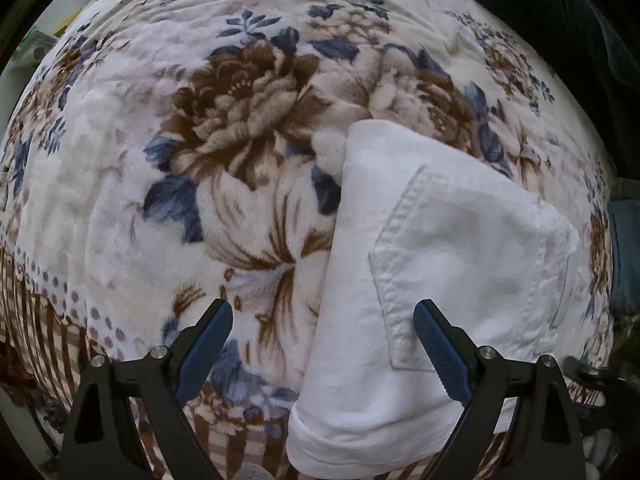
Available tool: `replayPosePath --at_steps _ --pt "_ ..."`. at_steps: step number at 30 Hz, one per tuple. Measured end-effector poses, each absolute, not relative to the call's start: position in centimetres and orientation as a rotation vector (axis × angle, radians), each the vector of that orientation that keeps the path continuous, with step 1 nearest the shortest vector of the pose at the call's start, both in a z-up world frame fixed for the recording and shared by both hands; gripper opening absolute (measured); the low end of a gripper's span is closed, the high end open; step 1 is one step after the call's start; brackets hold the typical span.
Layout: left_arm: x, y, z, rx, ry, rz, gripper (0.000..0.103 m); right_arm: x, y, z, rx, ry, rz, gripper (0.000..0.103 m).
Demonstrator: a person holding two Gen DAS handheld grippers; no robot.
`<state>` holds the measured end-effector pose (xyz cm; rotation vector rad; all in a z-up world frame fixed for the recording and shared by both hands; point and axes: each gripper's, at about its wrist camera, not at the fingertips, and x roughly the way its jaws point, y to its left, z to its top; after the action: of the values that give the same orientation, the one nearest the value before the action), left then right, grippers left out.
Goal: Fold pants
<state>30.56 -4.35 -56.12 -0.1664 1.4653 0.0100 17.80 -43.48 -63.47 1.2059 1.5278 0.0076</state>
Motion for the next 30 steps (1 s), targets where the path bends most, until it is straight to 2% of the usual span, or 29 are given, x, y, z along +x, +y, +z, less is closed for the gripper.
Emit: replayPosePath --at_steps 3,4,5,6,7,9,12,15,18,23,26,27,30 --pt "30.3 -4.3 -56.2 -0.159 1.468 0.011 0.092 18.2 -41.7 -66.2 1.248 1.549 -0.004 0.066" --pt "30.2 -4.3 -56.2 -0.158 1.469 0.011 0.092 18.3 -41.4 -66.7 1.249 1.543 -0.036 0.063" --pt "30.2 -4.3 -56.2 -0.160 1.471 0.011 0.092 18.2 -41.3 -67.0 1.257 1.516 -0.070 0.057" --pt "30.3 -4.2 -56.1 -0.163 1.472 0.010 0.092 18.1 -41.1 -66.9 1.242 1.496 -0.100 0.035" --pt "30.3 -4.2 -55.8 -0.165 1.465 0.009 0.092 18.0 -41.0 -66.3 1.198 1.493 -0.137 0.023" --pt "30.4 -4.0 -55.1 -0.167 1.449 0.006 0.092 17.3 -40.6 -64.1 1.127 1.457 -0.164 0.018" --pt "30.7 -3.7 -54.0 -0.183 1.427 0.000 0.093 16.0 -40.2 -58.7 0.996 1.386 -0.167 0.016" --pt "31.1 -3.5 -53.5 -0.233 1.424 -0.012 0.092 14.3 -40.9 -53.9 0.897 1.335 -0.234 0.015" --pt "31.7 -4.2 -53.9 -0.255 1.428 -0.028 0.093 13.4 -42.9 -52.7 0.865 1.322 -0.321 0.015" --pt "33.2 -6.2 -56.0 -0.266 1.458 -0.064 0.093 12.3 -46.3 -58.4 0.891 1.466 -0.338 0.016" --pt "34.9 -6.7 -57.1 -0.284 1.472 -0.088 0.092 12.4 -47.0 -61.5 0.970 1.516 -0.339 0.031" --pt "35.7 -6.6 -57.4 -0.308 1.470 -0.098 0.092 12.4 -47.4 -62.0 1.008 1.534 -0.345 0.041" --pt "37.8 -6.6 -58.4 -0.350 1.482 -0.104 0.092 11.8 -48.5 -61.7 1.076 1.485 -0.359 0.048"
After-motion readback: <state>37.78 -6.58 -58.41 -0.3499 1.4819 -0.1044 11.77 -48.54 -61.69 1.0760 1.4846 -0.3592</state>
